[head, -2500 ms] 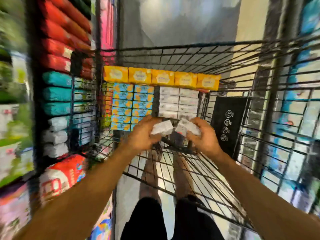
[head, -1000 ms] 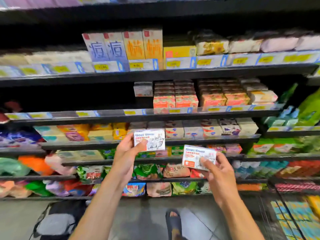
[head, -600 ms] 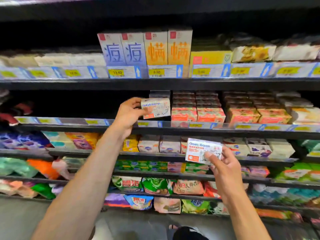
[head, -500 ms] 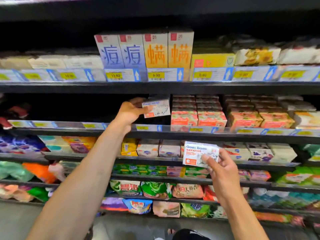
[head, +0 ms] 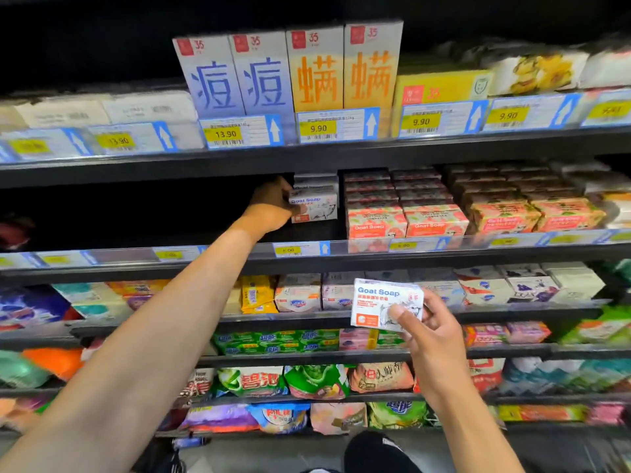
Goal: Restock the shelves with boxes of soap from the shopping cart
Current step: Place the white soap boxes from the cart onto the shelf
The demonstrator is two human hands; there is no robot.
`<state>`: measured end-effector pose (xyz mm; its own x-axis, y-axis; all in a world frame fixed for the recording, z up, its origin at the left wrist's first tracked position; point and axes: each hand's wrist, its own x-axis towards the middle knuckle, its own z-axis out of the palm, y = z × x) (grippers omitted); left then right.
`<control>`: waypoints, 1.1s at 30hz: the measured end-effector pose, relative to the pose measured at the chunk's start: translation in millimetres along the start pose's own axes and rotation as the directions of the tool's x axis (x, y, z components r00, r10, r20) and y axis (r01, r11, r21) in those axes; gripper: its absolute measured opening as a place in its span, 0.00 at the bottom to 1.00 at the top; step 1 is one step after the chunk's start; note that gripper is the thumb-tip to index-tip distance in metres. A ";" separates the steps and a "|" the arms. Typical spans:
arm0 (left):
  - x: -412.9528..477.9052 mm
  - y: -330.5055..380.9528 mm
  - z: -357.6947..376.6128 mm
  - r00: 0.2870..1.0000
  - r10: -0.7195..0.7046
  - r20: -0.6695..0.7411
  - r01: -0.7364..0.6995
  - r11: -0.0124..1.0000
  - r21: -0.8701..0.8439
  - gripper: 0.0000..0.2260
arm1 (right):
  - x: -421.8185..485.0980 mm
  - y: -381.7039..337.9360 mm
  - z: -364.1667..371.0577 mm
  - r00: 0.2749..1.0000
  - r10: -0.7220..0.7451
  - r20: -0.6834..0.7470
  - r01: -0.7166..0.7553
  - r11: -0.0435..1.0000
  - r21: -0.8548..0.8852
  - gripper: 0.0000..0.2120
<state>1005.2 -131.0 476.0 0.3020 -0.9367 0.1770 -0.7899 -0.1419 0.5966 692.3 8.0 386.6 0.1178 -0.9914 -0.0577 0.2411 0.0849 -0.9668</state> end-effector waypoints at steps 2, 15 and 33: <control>8.2 -3.0 1.3 0.999 0.032 -0.002 -0.032 0.999 0.027 0.21 | -2.1 6.9 3.2 1.000 -0.011 0.006 0.011 1.000 0.007 0.15; 23.7 -5.0 11.3 0.974 0.224 0.042 -0.228 0.966 0.124 0.29 | -0.4 27.3 5.4 0.998 -0.058 -0.031 0.059 0.998 0.022 0.23; -128.0 36.7 -49.2 0.929 0.353 0.113 -0.277 0.864 -0.420 0.13 | 29.3 -29.9 68.8 0.923 -0.356 0.149 0.372 0.923 -0.096 0.25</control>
<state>963.8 -0.6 513.7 -0.0591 -0.9562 0.2866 -0.5417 0.2719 0.7954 754.8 -16.7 430.9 0.1662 -0.9300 0.3279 0.1739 -0.2997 -0.9381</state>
